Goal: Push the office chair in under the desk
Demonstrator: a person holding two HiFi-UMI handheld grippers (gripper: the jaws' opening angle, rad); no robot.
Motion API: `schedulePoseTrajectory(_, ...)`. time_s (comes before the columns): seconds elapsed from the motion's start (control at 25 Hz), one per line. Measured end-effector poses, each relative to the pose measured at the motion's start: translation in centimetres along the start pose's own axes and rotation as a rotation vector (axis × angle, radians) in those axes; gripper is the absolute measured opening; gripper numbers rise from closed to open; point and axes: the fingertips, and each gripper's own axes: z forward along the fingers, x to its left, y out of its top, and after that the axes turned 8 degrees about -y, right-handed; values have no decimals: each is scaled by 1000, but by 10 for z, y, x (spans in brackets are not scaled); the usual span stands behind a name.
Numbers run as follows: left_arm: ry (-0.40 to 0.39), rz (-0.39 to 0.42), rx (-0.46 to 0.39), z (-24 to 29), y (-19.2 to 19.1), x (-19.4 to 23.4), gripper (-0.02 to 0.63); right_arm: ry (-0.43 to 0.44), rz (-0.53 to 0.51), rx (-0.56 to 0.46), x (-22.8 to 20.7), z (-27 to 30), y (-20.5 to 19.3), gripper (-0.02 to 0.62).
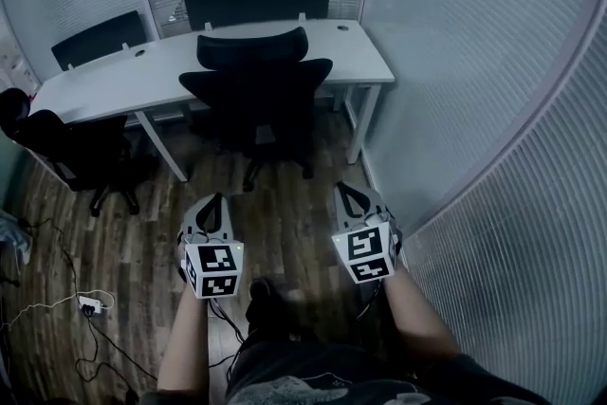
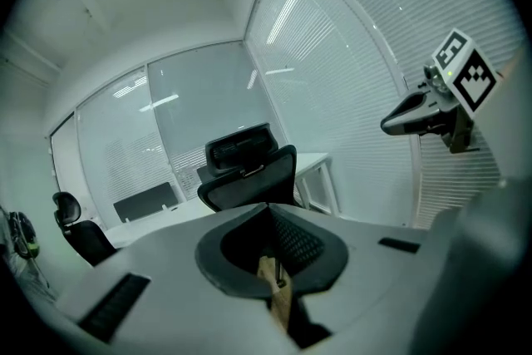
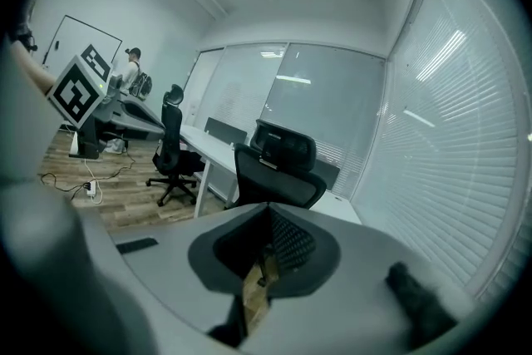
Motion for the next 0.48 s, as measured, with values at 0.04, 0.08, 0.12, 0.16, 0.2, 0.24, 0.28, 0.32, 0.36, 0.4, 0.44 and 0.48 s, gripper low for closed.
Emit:
schedulePoseTrajectory(0.04, 3, -5, 0, -7, 0, -5, 14, 2, -2, -5, 0, -7, 0, 21)
schedulePoseTrajectory(0.08, 5, -9, 0, -15, 1, -9, 14, 3, -3, -10, -1, -12, 0, 21)
schedulePoseTrajectory(0.12, 8, -15, -1, -22, 2, -12, 14, 4, -1, -18, -2, -17, 1, 21)
schedulePoseTrajectory(0.16, 10, -20, -2, -29, 2, -15, 14, 5, 5, -29, -2, -21, 3, 21)
schedulePoseTrajectory(0.2, 13, -25, -3, -34, 2, -17, 14, 5, 12, -39, -2, -25, 5, 21)
schedulePoseTrajectory(0.24, 15, -29, -1, -39, 1, -18, 14, 3, 16, -44, -2, -28, 5, 21)
schedulePoseTrajectory(0.28, 17, -32, 1, -43, 0, -19, 14, 0, 17, -44, -1, -31, 5, 21)
schedulePoseTrajectory(0.32, 19, -33, 2, -47, -2, -20, 14, -4, 16, -42, 1, -34, 4, 21)
schedulePoseTrajectory(0.36, 22, -33, 1, -50, -3, -20, 14, -6, 13, -40, 3, -37, 3, 21)
schedulePoseTrajectory(0.4, 24, -30, -2, -53, -4, -19, 14, -7, 9, -37, 5, -40, 2, 21)
schedulePoseTrajectory(0.44, 25, -27, -4, -56, -5, -19, 14, -7, 4, -35, 8, -43, 1, 21)
schedulePoseTrajectory(0.48, 24, -26, -6, -58, -6, -19, 14, -9, -1, -32, 9, -46, 1, 21)
